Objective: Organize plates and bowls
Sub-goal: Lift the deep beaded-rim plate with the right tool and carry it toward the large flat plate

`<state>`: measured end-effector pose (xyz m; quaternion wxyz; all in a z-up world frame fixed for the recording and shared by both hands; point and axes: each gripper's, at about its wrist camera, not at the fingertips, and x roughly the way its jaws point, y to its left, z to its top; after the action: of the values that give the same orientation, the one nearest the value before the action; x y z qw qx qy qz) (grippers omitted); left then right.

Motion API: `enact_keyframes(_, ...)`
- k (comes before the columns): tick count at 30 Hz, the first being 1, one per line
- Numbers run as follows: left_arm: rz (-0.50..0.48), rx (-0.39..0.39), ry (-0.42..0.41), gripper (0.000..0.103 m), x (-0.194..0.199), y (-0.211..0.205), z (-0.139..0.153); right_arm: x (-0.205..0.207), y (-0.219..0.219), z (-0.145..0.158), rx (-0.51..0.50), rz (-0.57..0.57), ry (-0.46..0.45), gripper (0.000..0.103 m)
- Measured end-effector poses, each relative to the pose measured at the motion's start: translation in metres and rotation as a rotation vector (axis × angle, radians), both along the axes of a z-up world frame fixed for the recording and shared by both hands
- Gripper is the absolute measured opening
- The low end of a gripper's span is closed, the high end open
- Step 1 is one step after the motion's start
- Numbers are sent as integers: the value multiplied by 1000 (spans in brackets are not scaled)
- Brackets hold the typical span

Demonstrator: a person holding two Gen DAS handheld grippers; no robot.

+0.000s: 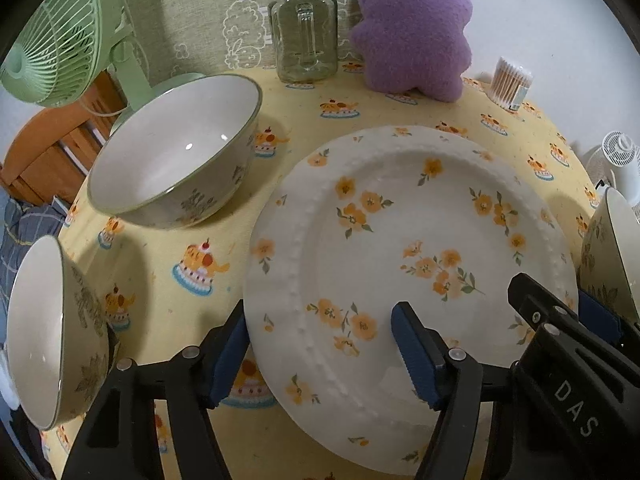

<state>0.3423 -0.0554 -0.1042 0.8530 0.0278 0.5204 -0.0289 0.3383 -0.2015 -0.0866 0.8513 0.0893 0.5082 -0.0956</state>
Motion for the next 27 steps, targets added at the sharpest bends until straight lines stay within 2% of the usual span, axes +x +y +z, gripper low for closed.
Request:
enact_keyframes(15,31,-2,76,70,-28,22,6,-24,18,0,-7,62,42,62)
enact_keyframes(19,46,-14,80,70,-21,26,8,-18,16,-1,11,56,56,64)
enact_keyframes(27,11,15,51,77,0,20,4,6,12,-8,20,53,67,64)
